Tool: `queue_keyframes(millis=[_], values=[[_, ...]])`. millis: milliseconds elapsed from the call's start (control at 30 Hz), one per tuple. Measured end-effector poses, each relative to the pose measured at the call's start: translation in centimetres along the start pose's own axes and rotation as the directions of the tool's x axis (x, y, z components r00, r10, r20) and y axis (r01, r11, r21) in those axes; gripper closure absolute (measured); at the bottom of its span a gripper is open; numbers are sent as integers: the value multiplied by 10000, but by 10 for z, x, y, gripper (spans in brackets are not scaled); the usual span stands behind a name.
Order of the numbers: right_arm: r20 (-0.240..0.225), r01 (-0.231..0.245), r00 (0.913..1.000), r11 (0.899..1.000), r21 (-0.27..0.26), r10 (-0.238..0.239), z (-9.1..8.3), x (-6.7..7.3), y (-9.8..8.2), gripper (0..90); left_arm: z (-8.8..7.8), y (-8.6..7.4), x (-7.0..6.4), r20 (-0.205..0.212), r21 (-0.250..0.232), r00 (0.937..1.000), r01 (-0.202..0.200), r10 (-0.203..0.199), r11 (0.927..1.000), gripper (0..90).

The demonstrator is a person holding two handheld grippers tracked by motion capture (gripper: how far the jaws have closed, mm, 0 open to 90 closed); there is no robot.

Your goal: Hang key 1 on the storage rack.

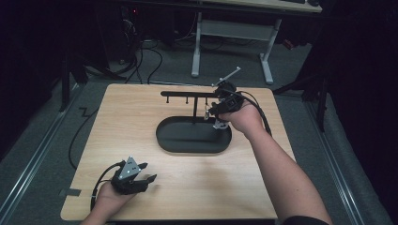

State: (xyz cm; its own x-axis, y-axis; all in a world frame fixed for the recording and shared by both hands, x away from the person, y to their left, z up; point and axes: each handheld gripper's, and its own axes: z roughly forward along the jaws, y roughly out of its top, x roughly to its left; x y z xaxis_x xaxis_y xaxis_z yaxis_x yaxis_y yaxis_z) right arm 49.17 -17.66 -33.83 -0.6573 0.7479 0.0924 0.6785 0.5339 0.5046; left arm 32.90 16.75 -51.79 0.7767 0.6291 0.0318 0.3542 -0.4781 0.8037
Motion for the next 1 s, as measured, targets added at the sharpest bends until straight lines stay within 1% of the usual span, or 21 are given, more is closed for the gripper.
queue_keyframes(millis=[133, 200, 233, 267, 300, 333, 400, 433, 467, 567, 700, 867, 967, 1000], values=[[-22, -24, 10000, 10000, -52, 24, 2, 0, 5, 893, 0, 0, 0, 3, -15, 10000, 9, -9, 10000, 426], [79, -97, 9999, 9999, -25, 98, 2, -1, 6, 892, 0, 0, 1, 4, -10, 10000, 12, -12, 10000, 426], [67, -98, 9999, 9999, -70, 99, 2, -3, 7, 892, -1, 0, 1, 3, -8, 10000, 10, -10, 10000, 426], [80, -220, 9997, 9997, -52, 220, 2, -3, 7, 893, -1, 0, 1, 3, -8, 10000, 7, -7, 10000, 426], [1, -218, 9998, 9997, -93, 218, 2, -5, 7, 893, -1, 0, 1, 6, -7, 10000, 10, -10, 10000, 426], [-4, -238, 9997, 9996, -133, 238, 3, -5, 8, 892, -1, 0, 1, 30, 56, 10000, 6, -6, 10000, 426], [-15, -233, 9997, 9996, -160, 233, 3, -8, 8, 892, -1, 0, 1, 31, 60, 10000, 13, -13, 10000, 426], [-9, -308, 9995, 9994, -149, 308, 3, -9, 8, 891, -1, 0, 1, 6, 12, 10000, 14, -14, 10000, 426], [-76, -378, 9993, 9991, -190, 377, 3, -11, 8, 891, -1, 0, 1, 7, 1, 10000, 14, -14, 10000, 426], [-73, -470, 9989, 9983, -352, 467, 3, -14, 9, 889, -1, 0, 1, 13, 20, 10000, 26, -26, 10000, 426], [157, -390, 9991, 9979, -526, 399, 6, -18, 11, 883, -1, 0, 1, 44, 62, 10000, 16, -16, 10000, 426], [377, -514, 9978, 9970, -572, 536, 10, -21, 13, 872, 0, 0, 1, 50, 27, 10000, 15, -15, 10000, 426], [416, -547, 9975, 9967, -600, 573, 11, -21, 14, 839, 0, -1, 1, 31, -6, 10000, 37, -37, 10000, 426], [479, -486, 9975, 9967, -648, 518, 11, -21, 13, 822, 0, -1, 1, 57, 26, 10000, 25, -25, 10000, 426]])
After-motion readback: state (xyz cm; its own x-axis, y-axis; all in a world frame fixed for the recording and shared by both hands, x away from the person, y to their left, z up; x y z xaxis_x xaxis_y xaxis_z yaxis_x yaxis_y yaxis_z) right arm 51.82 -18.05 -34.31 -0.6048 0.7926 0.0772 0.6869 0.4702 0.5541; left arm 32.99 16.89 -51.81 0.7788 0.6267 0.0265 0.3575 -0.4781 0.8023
